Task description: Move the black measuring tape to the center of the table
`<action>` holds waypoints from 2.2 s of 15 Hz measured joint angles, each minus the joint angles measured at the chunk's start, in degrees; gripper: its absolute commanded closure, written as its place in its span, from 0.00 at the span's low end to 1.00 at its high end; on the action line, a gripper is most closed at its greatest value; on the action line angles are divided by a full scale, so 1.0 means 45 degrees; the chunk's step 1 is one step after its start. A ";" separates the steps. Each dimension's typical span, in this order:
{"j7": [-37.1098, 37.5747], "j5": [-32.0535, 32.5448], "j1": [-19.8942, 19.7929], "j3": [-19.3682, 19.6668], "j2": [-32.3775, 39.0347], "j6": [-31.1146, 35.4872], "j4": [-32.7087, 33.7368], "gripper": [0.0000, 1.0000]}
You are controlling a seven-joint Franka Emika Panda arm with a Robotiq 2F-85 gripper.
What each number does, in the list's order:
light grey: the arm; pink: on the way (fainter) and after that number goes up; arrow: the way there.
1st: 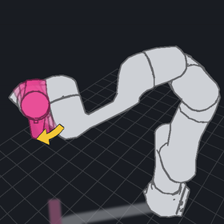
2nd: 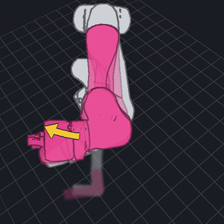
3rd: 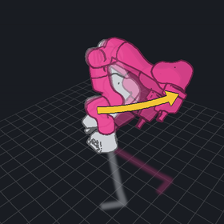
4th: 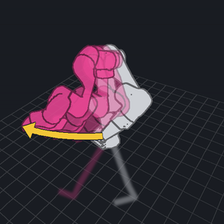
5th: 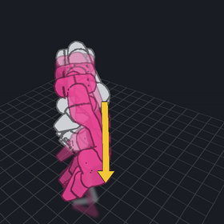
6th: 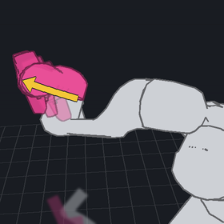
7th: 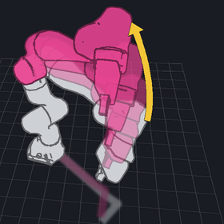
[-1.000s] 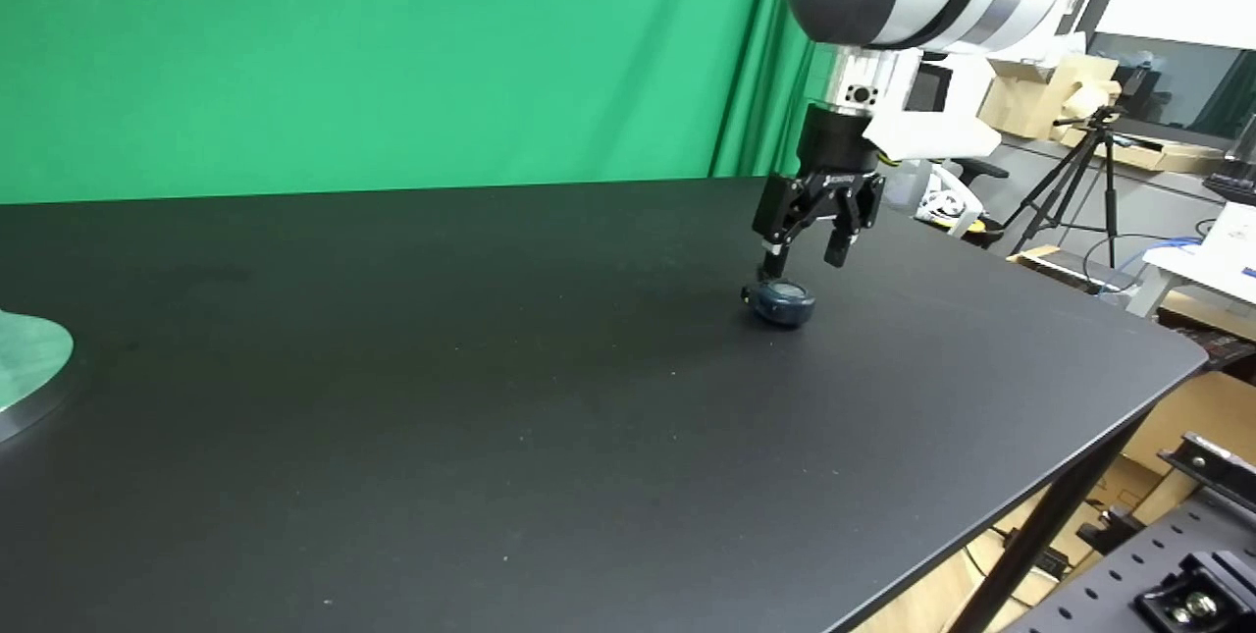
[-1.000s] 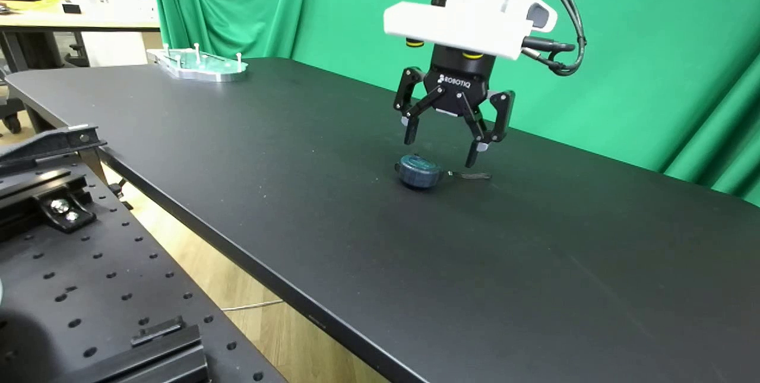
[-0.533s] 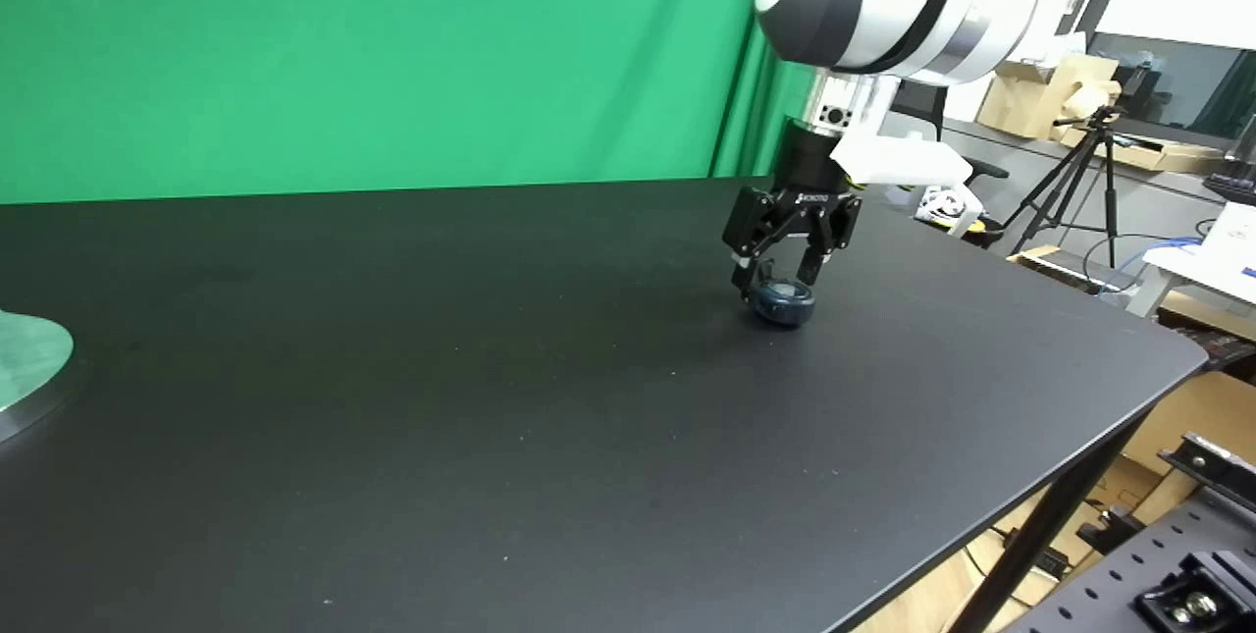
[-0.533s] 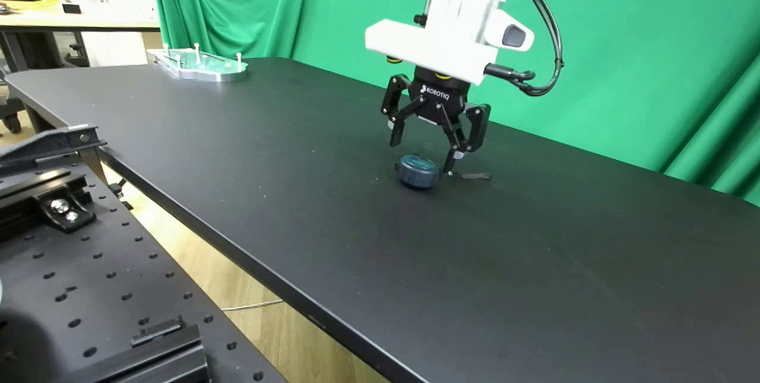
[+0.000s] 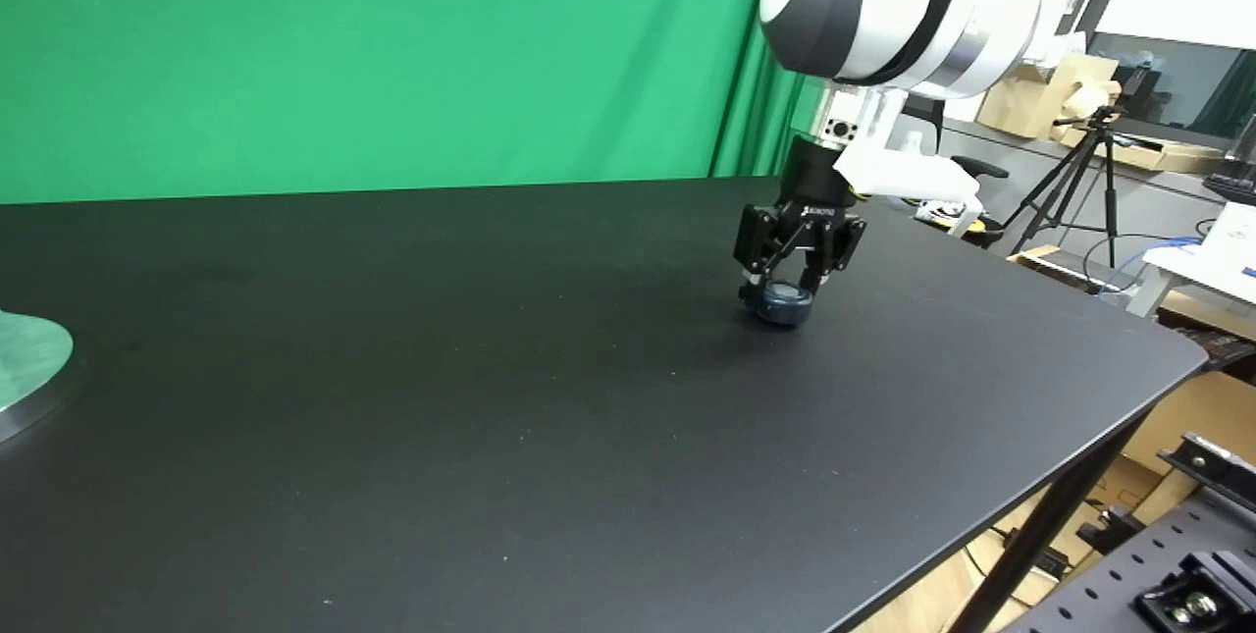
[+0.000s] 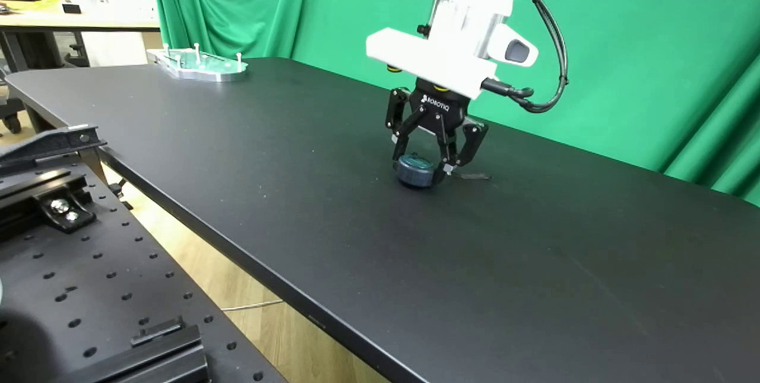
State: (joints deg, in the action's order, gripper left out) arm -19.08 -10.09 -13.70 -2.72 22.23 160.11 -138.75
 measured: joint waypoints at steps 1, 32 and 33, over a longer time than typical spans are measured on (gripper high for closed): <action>0.0000 -0.0040 -0.0051 -0.0034 0.0016 -0.0069 0.0011 0.57; 0.1367 0.2478 0.4063 -0.1177 0.1210 -0.1436 0.2089 0.00; 0.1438 0.2479 0.4158 -0.1206 0.1398 -0.1356 0.2230 0.00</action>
State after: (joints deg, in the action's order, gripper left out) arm -12.61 1.06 5.02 -8.14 28.52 154.00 -128.72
